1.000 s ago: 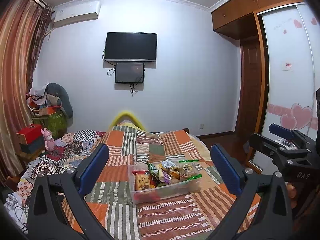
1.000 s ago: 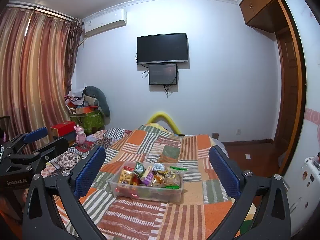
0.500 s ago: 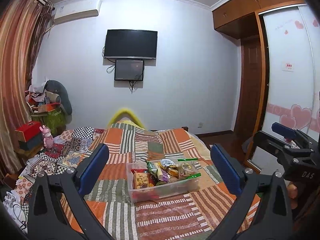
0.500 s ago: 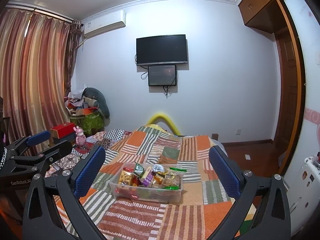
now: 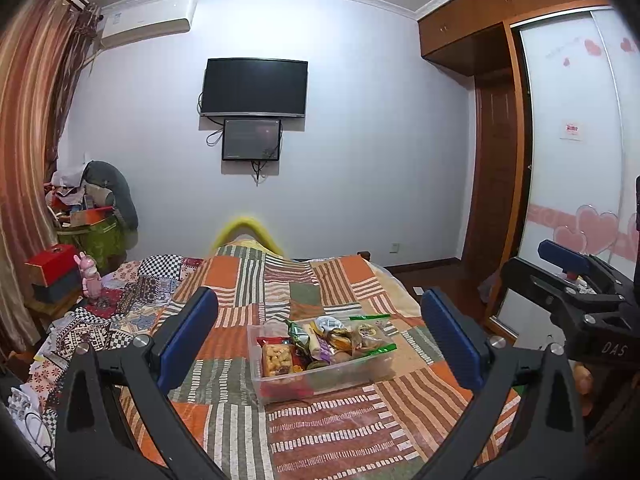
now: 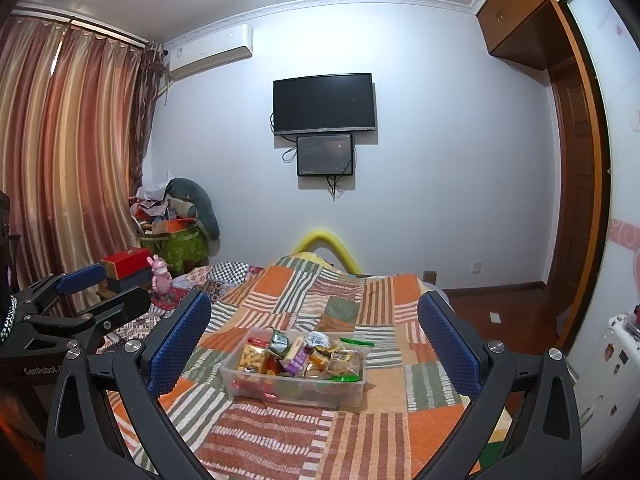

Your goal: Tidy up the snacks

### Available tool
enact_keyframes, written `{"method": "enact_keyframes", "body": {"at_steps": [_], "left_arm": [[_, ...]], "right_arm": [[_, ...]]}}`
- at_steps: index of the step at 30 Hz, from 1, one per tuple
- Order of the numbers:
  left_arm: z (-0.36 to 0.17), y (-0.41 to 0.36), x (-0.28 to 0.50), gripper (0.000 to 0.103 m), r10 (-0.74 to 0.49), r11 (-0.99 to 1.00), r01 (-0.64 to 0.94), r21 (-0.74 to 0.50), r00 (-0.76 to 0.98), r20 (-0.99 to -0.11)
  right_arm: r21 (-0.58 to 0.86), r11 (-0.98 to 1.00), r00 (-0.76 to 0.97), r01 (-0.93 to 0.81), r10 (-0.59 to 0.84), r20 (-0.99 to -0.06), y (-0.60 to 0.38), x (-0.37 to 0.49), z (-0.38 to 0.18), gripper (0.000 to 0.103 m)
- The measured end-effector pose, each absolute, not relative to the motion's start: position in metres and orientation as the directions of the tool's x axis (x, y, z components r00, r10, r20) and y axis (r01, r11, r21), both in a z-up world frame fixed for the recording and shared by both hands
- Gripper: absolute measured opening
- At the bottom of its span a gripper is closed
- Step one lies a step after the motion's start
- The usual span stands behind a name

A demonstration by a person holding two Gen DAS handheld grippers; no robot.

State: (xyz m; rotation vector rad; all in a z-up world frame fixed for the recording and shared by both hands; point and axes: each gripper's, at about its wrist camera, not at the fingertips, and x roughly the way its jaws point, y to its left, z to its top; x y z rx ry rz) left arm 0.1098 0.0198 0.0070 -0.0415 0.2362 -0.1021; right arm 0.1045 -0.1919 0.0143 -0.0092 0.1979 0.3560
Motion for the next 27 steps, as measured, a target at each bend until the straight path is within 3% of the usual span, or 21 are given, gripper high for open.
{"method": "enact_keyframes", "body": {"at_steps": [27], "left_arm": [[0.0057, 0.0136, 0.1085, 0.103, -0.111, 0.994, 0.102, -0.048, 0.966, -0.236]], "right_arm": [[0.035, 0.932, 0.912, -0.360, 0.359, -0.198, -0.1909, 0.1078, 0.0127, 0.103]]}}
